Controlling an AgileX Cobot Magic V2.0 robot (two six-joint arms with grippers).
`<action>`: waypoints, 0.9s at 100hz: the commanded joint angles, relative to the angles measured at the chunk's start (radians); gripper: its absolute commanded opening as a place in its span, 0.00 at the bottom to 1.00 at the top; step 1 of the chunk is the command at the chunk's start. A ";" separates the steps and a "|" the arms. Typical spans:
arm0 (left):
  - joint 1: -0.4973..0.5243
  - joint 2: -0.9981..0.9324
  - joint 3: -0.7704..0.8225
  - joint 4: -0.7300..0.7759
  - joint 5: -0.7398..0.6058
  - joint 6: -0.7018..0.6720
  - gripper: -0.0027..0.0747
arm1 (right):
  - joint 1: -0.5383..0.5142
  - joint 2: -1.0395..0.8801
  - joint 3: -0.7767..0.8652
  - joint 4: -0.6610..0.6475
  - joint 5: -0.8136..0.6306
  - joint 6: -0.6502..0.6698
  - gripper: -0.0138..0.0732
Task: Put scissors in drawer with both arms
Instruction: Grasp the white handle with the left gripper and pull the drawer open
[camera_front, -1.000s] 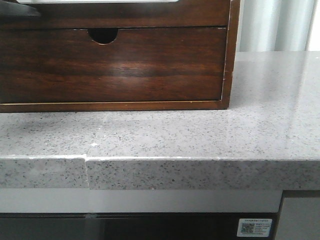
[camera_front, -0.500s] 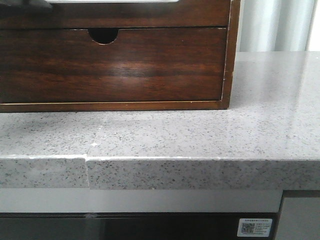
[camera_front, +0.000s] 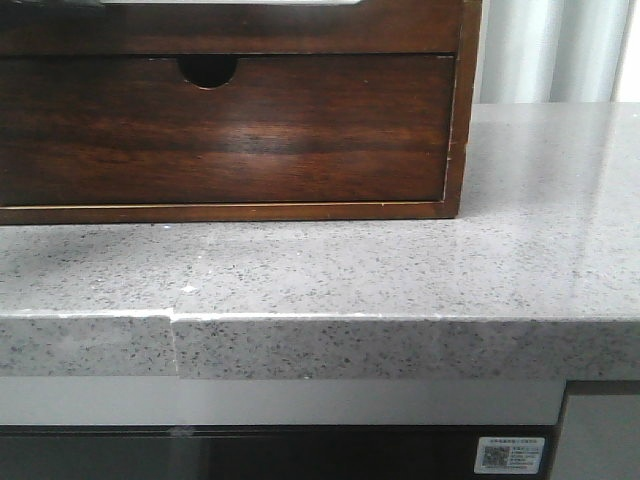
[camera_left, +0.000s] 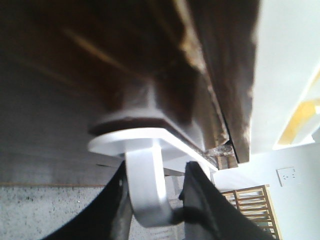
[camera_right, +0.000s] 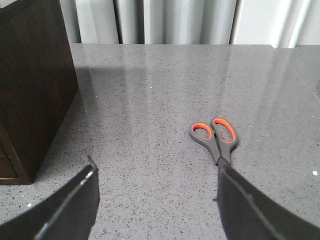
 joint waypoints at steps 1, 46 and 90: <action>-0.006 -0.096 0.004 0.030 0.118 0.144 0.03 | 0.002 0.016 -0.036 -0.005 -0.077 -0.010 0.68; -0.006 -0.519 0.227 0.158 0.099 0.159 0.02 | 0.002 0.016 -0.036 -0.005 -0.077 -0.010 0.68; -0.006 -0.665 0.305 0.175 0.097 0.151 0.09 | 0.002 0.016 -0.036 -0.005 -0.077 -0.010 0.68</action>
